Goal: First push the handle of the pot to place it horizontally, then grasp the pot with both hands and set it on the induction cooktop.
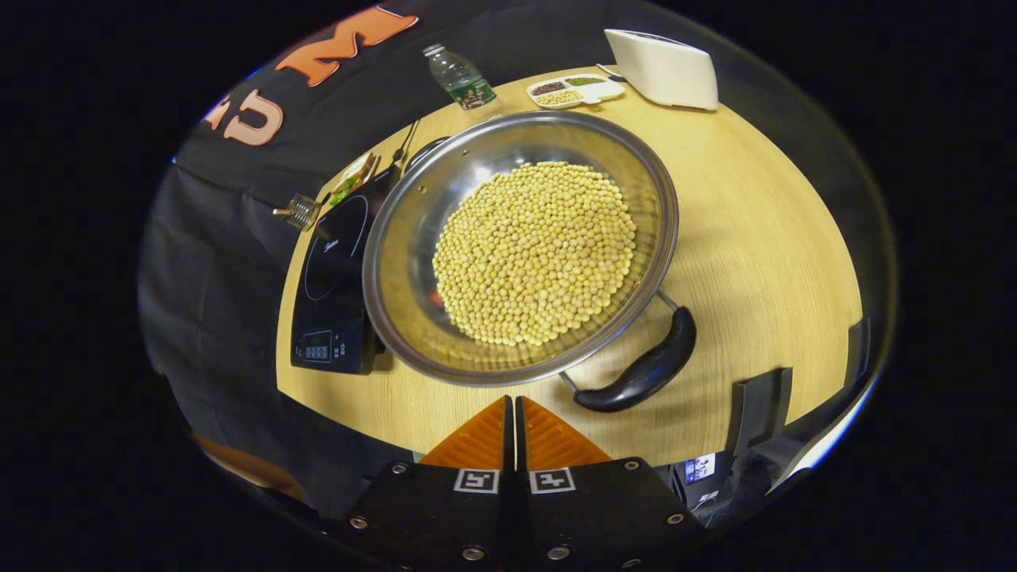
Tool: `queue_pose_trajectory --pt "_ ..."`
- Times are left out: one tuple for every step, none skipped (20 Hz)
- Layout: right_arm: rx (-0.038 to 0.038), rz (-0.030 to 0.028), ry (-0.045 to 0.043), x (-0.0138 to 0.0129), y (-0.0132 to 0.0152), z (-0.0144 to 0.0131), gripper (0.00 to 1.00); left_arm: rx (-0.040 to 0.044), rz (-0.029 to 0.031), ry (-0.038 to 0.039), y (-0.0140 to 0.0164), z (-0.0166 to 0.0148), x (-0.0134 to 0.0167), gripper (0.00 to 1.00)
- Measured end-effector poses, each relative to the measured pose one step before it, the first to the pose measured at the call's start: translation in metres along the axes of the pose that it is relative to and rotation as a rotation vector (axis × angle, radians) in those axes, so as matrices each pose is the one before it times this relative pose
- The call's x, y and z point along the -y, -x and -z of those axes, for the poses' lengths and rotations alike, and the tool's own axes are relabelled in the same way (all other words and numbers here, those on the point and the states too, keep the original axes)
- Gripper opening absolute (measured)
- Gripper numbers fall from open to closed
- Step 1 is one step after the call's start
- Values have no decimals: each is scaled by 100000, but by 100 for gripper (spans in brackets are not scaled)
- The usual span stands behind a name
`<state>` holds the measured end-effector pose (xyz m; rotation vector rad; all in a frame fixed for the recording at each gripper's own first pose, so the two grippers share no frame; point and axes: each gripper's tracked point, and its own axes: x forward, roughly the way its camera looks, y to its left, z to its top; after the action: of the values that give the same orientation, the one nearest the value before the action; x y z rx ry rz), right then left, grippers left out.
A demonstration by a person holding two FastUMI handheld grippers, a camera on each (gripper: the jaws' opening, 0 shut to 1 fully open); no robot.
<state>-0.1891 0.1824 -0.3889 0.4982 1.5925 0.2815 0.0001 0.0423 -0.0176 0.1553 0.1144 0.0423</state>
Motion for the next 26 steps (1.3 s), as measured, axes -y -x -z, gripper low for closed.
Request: queue_pose_trajectory --pt "111 725 -1388 445 -77 -344 0 -1226 359 -8 -201 457 146 98" --pt "-1364 -831 -1926 118 -54 -141 0 -988 168 -189 -244 472 46 97" --pt "-791 -1137 -406 -53 -140 -53 0 -822 -297 -214 -370 343 -99 98" --pt "-767 -508 622 -34 118 54 0 -782 -3 111 -275 206 82 97" --pt "-327 -6 871 22 -164 64 0 -886 428 654 -382 336 345 97" --pt "-261 271 655 78 -29 -52 0 -840 652 816 -307 259 426 99" --pt "-426 -60 198 73 -18 -29 0 -805 751 690 -190 259 330 99" --pt "-148 -293 -1592 135 -51 -193 0 -594 791 266 -145 363 364 99" --pt "-107 -154 -1165 165 -104 -193 0 -532 472 -419 -168 240 254 98" --pt "257 303 -1040 381 -11 -402 0 -533 191 -696 -249 309 174 99" --pt "642 1072 -1068 496 59 -525 0 -503 304 -596 -317 254 193 97" --pt "1106 2225 -957 814 -130 -551 0 -828 787 -195 -273 225 279 97" --pt "1833 2672 -1225 994 -133 -801 0 -1203 2063 373 -341 233 749 97" --pt "857 981 -1612 760 -91 -379 0 -1340 2582 539 -144 340 901 99" --pt "-494 -715 -1685 351 137 -212 0 -997 1761 11 -268 355 515 99" --pt "-465 -419 -1004 290 -111 -198 0 -849 825 -663 -286 329 338 99" --pt "273 489 -130 408 2 -463 0 -995 599 -881 -437 498 265 98" --pt "521 1224 332 354 -97 -464 0 -1282 556 -972 -537 391 379 99" --pt "495 1277 486 310 2 -453 0 -1196 586 -794 -472 438 523 99" --pt "707 1359 446 247 22 -442 0 -1140 762 -675 -472 303 436 99" --pt "928 1148 -60 343 -3 -588 0 -601 840 -248 -434 303 391 99" --pt "981 755 -221 391 -10 -517 0 -528 1185 -181 -400 277 526 99" --pt "791 369 -601 230 -46 -542 0 -750 834 -102 -353 481 370 99" --pt "606 440 -553 302 1 -430 0 -914 886 -286 -378 435 254 100" --pt "579 537 -247 236 -28 -522 0 -995 470 -463 -259 438 110 100" --pt "277 689 -470 307 -34 -325 0 -552 125 -376 -319 329 -9 99"
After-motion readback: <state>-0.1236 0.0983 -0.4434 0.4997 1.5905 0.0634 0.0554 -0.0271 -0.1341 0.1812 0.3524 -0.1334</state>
